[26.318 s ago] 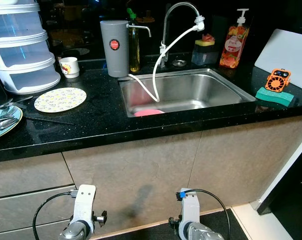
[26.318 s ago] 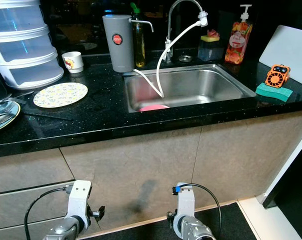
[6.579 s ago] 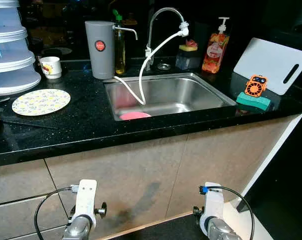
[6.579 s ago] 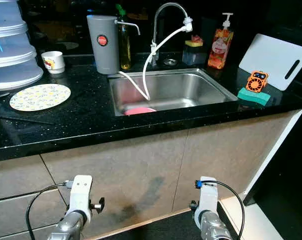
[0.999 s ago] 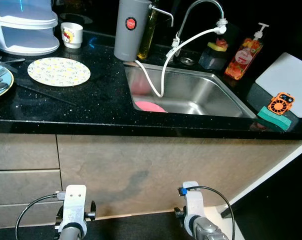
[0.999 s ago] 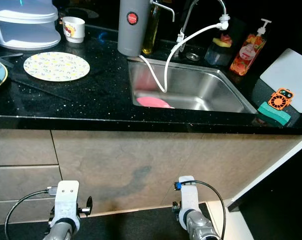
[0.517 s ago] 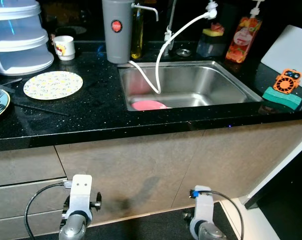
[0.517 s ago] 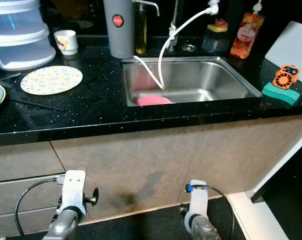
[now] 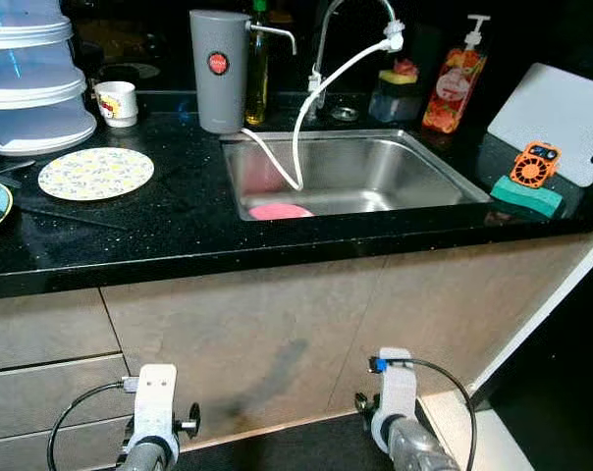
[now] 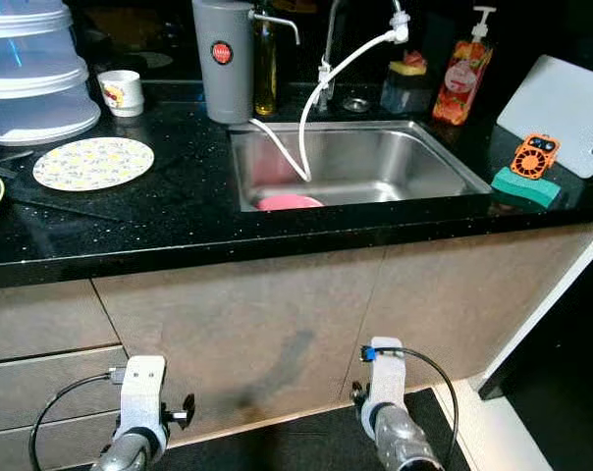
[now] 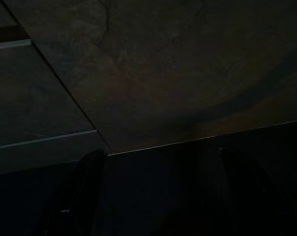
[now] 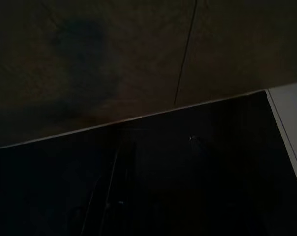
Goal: Kitchen organization
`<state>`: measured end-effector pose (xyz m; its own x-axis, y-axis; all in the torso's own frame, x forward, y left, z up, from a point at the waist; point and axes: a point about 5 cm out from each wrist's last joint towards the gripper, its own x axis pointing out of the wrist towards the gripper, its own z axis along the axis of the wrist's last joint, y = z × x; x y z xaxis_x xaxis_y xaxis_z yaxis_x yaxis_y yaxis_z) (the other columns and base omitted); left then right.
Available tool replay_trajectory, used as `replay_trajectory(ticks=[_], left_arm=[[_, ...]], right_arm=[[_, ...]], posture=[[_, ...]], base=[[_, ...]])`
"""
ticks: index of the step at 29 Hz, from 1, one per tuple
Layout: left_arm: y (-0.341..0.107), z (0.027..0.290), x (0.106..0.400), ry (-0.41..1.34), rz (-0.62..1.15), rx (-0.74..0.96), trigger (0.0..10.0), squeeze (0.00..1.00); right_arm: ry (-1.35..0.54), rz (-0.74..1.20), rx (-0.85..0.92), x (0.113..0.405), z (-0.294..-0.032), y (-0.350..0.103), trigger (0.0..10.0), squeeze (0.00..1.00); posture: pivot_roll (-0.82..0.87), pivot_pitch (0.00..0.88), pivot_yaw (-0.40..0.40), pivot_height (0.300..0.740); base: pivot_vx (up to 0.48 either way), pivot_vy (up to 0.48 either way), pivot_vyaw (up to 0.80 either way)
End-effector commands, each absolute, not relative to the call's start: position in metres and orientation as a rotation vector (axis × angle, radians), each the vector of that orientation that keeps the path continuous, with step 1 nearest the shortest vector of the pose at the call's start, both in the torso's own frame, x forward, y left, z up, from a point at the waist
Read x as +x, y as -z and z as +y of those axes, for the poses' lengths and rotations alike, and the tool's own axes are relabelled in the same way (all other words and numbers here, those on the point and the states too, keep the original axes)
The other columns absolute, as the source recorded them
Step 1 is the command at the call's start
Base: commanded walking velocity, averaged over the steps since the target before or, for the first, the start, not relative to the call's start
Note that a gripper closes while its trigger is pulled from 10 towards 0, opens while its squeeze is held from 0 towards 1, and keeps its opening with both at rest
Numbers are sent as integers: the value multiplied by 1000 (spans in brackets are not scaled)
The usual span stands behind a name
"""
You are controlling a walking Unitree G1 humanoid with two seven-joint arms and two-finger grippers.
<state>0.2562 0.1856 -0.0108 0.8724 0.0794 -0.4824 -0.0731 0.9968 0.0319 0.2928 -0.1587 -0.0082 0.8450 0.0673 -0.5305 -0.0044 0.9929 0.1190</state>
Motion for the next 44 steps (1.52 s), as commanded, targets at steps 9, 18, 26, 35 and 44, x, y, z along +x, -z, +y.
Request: replay_trajectory(ticks=[9,18,26,35,44], left_arm=[[4,188,265,-70,474,35,10000,0],[1,186,266,-65,448,29,10000,0],[-2,186,272,-31,449,54,10000,0],[-3,188,276,-56,444,44,10000,0],[-1,190,274,-65,452,42,10000,0]], right_arm=[[-14,633,205,284,-158,19,10000,0],[-8,649,219,278,-157,23,10000,0],[25,636,239,277,-157,24,10000,0],[19,624,228,280,-156,21,10000,0],[17,619,213,283,-155,19,10000,0]], posture=[[36,63,-61,740],[49,71,-30,740],[42,68,-1,740],[34,67,-27,740],[28,64,-28,740]], base=[[0,0,0],[0,0,0],[0,0,0],[0,0,0],[0,0,0]])
